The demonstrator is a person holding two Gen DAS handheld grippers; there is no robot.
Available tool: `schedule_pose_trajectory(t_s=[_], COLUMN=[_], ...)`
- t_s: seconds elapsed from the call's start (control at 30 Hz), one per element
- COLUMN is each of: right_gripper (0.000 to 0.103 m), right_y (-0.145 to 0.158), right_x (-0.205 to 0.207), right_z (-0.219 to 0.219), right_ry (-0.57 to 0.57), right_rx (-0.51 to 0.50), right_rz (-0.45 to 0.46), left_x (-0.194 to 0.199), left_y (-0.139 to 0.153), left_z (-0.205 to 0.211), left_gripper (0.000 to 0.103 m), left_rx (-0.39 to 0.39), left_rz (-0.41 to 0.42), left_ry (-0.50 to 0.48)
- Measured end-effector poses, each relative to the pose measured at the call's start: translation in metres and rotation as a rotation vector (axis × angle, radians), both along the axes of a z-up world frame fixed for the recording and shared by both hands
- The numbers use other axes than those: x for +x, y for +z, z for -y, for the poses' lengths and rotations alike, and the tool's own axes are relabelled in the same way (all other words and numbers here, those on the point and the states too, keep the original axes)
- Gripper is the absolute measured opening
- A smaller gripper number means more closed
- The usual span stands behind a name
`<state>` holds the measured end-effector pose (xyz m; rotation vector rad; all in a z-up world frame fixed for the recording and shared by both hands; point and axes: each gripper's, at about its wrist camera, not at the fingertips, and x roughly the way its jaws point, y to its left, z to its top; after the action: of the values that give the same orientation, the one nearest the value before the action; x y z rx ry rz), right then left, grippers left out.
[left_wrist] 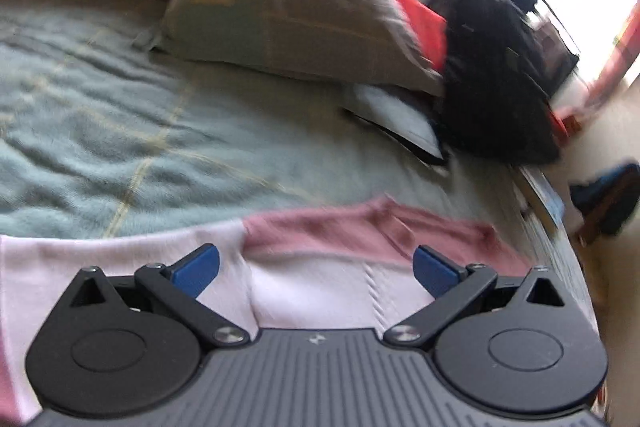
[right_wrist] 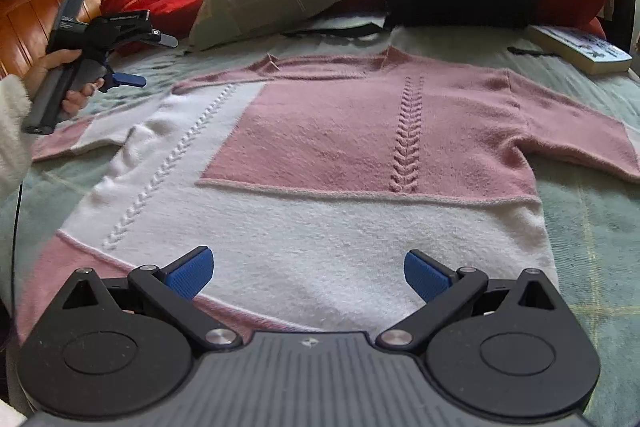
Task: Fold clothes
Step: 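Carry the open left gripper over to the pink-cuffed sleeve, then lower the open left gripper over the pink sleeve cuff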
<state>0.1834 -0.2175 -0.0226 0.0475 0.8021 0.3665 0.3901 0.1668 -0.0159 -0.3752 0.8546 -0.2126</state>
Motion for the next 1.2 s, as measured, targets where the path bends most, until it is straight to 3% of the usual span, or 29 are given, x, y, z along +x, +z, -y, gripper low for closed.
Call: schedule_pose_trajectory(t_s=[0.1, 0.2, 0.3, 0.4, 0.57, 0.7, 0.9, 1.2], right_gripper=[0.103, 0.103, 0.103, 0.103, 0.103, 0.103, 0.103, 0.103], right_y=[0.008, 0.011, 0.011, 0.013, 0.015, 0.017, 0.021, 0.015], right_x=[-0.012, -0.024, -0.034, -0.044, -0.050, -0.054, -0.050, -0.026], right_z=[0.000, 0.002, 0.005, 0.008, 0.014, 0.007, -0.006, -0.040], right_ry=[0.006, 0.004, -0.008, -0.025, -0.065, -0.057, -0.033, 0.025], right_rx=[0.004, 0.008, 0.008, -0.010, -0.002, -0.014, -0.008, -0.025], right_rz=[0.018, 0.022, 0.015, 0.015, -0.001, 0.005, 0.001, -0.033], left_x=[-0.025, -0.043, -0.052, -0.062, -0.080, -0.084, -0.079, -0.083], left_y=[0.015, 0.004, -0.028, -0.056, -0.042, -0.013, -0.013, -0.037], left_z=[0.012, 0.011, 0.001, -0.011, -0.010, -0.027, -0.107, -0.207], left_gripper=[0.102, 0.102, 0.102, 0.102, 0.102, 0.102, 0.102, 0.102], left_rx=[0.115, 0.200, 0.158, 0.041, 0.041, 0.109, 0.077, -0.041], left_rz=[0.013, 0.005, -0.036, -0.098, -0.067, -0.005, -0.033, -0.065], left_ry=[-0.044, -0.030, 0.007, 0.059, 0.021, 0.022, 0.211, 0.384])
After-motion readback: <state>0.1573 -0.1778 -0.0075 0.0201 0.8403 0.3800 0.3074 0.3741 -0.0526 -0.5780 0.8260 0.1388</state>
